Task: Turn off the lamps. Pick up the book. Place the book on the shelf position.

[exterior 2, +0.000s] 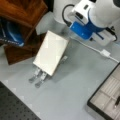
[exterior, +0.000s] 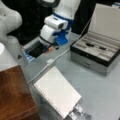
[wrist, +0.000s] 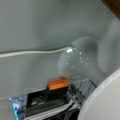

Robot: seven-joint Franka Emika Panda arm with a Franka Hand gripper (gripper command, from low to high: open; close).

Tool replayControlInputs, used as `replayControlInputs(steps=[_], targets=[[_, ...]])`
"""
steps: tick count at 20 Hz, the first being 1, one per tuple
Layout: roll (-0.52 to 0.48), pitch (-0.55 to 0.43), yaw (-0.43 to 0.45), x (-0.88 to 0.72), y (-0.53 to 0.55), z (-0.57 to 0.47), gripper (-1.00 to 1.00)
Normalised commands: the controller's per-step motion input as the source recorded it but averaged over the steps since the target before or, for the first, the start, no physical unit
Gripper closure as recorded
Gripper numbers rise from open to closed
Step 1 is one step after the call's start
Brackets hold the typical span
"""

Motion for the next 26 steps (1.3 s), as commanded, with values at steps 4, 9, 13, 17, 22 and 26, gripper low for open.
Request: replayControlInputs(steps=[4,9,13,17,22,26], targets=[[-0.557,0.266,-0.100,0.61,0.15,0.00,-1.00],[-0.511,0.272,-0.163,0.63,0.22,0.05,-1.00],[-0.495,0.209,-0.190,0.59,0.26,-0.02,-1.00],[-0.681,0.177,-0.095,0.48,0.21,-0.09,-1.00],[-0.588,0.101,-0.090,0.40,0.19,-0.17,-1.00],[-0.490,0.017,-0.119,0.38,0.13,-0.19,-1.00]])
